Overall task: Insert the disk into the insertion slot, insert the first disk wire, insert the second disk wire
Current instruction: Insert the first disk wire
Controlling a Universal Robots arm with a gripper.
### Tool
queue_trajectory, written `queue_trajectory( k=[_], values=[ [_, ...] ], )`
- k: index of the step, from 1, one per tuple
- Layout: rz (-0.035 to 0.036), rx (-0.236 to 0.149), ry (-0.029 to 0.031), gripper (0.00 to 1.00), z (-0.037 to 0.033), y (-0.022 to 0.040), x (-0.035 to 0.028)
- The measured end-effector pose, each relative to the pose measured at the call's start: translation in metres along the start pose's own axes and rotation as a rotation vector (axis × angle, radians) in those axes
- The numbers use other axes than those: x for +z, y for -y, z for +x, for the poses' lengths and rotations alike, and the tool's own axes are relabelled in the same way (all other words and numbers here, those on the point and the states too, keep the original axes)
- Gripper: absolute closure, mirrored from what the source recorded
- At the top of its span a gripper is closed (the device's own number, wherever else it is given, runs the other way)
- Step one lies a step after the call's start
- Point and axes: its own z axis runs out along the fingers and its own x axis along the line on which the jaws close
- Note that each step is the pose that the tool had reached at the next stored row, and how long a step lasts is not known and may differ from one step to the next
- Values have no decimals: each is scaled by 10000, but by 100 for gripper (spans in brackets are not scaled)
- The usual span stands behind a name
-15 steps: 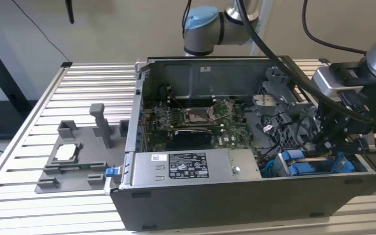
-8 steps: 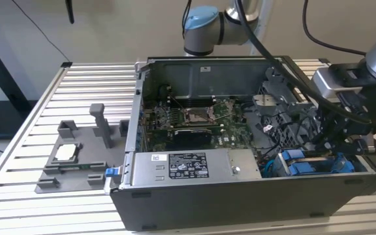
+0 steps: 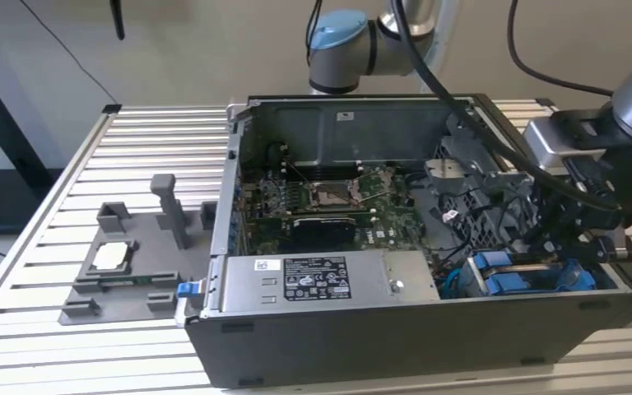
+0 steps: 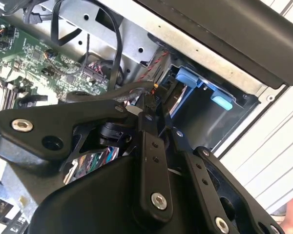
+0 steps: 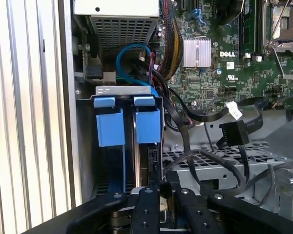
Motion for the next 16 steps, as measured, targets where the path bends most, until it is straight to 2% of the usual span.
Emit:
queue_trajectory(
  k=[3,11,12,16],
  values=[
    [-1,1,6,81,3,1,27],
    [-1,0,11,80,3,1,31],
    [-1,1,4,73,1,1,8],
    [0,1,0,73,-27,2,-168]
  ],
)
